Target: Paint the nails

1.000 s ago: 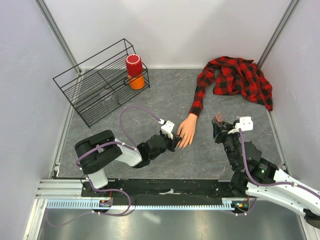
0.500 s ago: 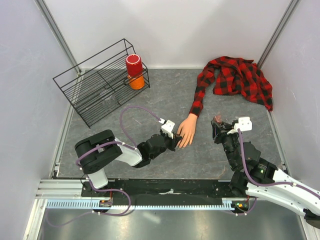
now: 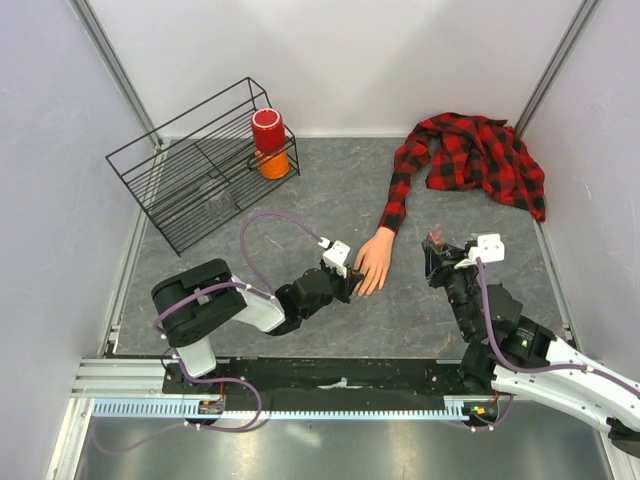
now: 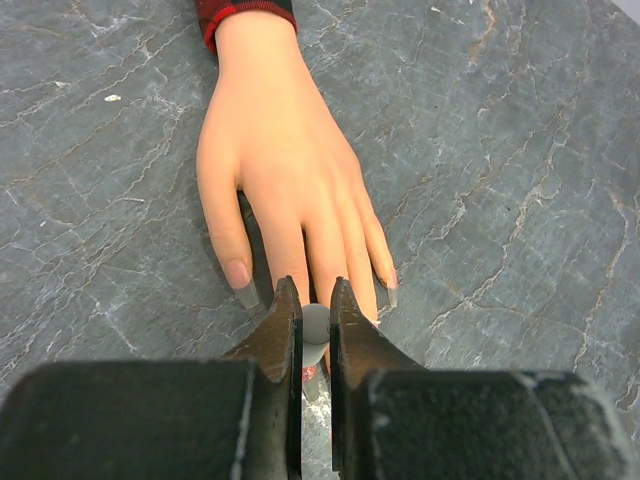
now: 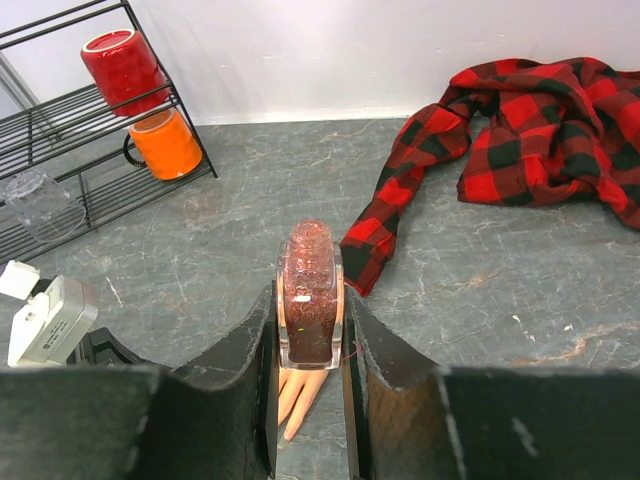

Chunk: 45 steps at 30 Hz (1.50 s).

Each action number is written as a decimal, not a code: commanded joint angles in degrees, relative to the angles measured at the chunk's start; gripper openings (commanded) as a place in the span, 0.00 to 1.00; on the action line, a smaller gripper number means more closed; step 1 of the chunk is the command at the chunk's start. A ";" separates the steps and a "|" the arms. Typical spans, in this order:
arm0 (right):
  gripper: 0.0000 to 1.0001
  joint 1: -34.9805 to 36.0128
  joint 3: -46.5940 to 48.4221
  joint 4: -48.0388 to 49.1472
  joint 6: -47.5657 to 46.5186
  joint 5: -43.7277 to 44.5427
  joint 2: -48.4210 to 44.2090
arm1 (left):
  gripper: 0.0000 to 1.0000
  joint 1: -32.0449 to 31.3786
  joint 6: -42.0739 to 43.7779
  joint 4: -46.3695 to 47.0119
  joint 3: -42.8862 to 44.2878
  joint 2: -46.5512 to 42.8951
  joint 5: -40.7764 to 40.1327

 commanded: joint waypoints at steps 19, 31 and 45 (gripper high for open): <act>0.00 -0.13 -0.03 2.17 -0.31 -0.56 -0.26 | 0.02 -1.12 -0.53 0.53 1.75 -1.22 -2.70; 0.00 -0.13 0.06 2.25 -0.58 -0.82 -0.17 | 0.02 -0.60 0.09 0.70 2.19 -0.78 -3.23; 0.00 -0.22 -0.03 2.43 -0.58 -1.09 -0.08 | 0.02 -0.60 -1.14 0.62 0.79 -1.48 -3.06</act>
